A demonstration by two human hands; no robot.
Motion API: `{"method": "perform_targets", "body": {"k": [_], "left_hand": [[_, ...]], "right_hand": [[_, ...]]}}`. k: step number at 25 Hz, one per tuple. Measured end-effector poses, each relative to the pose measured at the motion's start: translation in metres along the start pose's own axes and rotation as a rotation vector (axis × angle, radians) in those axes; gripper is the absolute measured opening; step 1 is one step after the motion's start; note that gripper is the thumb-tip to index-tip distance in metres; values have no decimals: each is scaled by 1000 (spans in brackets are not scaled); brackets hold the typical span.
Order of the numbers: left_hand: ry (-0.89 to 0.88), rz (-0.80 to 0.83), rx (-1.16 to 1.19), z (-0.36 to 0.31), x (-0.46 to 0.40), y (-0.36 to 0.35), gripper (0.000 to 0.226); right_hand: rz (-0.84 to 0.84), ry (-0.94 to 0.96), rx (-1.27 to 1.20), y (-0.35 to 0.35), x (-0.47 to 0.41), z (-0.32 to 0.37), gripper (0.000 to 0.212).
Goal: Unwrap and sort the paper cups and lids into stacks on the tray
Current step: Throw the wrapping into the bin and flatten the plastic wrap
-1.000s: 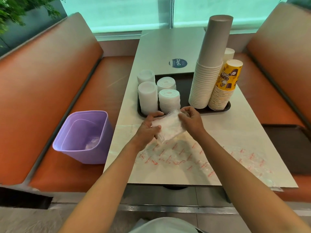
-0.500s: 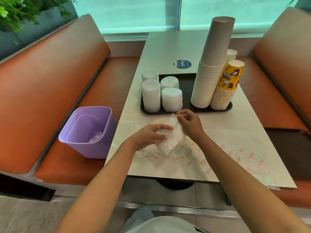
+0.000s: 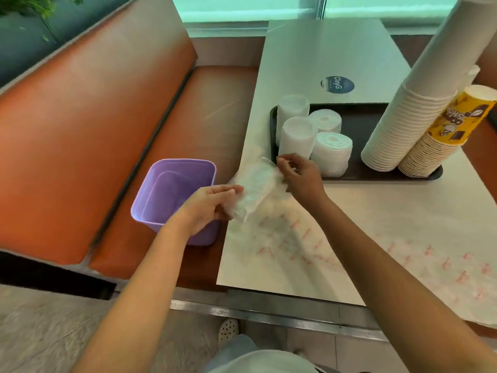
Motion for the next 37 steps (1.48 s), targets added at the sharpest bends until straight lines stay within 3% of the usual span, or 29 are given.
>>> {"method": "perform_targets", "body": {"k": [4,7,9,13,17,21,24,27,29,32,35,37], "left_hand": [[75,-320,107,14,-34,97,30],[169,-471,96,38,-68,147,30],[252,-534,28,55,-97,173,25],[342,-472,-103,83,-149,186,29],[315,-428,-268,106,-186,182,39],[584,-242,-385,138,-197,168,12],[708,-106,-642,139,-193,164,31],[634,-26,-966,120,-197,159,46],[504,-97,-1072,95,-196,159,42],[306,-256,-940,57,-185,158,32],[-11,-391,-598,0,-148,134,32],[-237,-397,-487,-42,-113,102,27]], "right_hand": [[72,59,75,-92,1,14,11],[179,13,210,-161,0,-5,33],[258,-128,306,-204,-4,-33,52],[272,-410,426,-247,-15,-77,71],[335,-550,503,-261,-11,-103,52],[331,-585,513,-265,-9,-113,48],[320,-592,503,-267,-10,-116,50],[285,-579,490,-262,-17,-109,61],[253,-521,485,-257,-21,-93,71],[256,-364,507,-247,-25,-55,72],[266,-184,434,-214,-27,-9,53],[221,-84,391,-175,-25,16,41]]}}
Point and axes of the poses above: each hand's wrist, its own x-axis away from the middle knuckle, its own y-axis out of the back of the hand, z = x × y, the point moved 5 cm from there along -x, towards the middle knuckle, and after that the axes turned 8 degrees about -z, right-handed, at the moved point
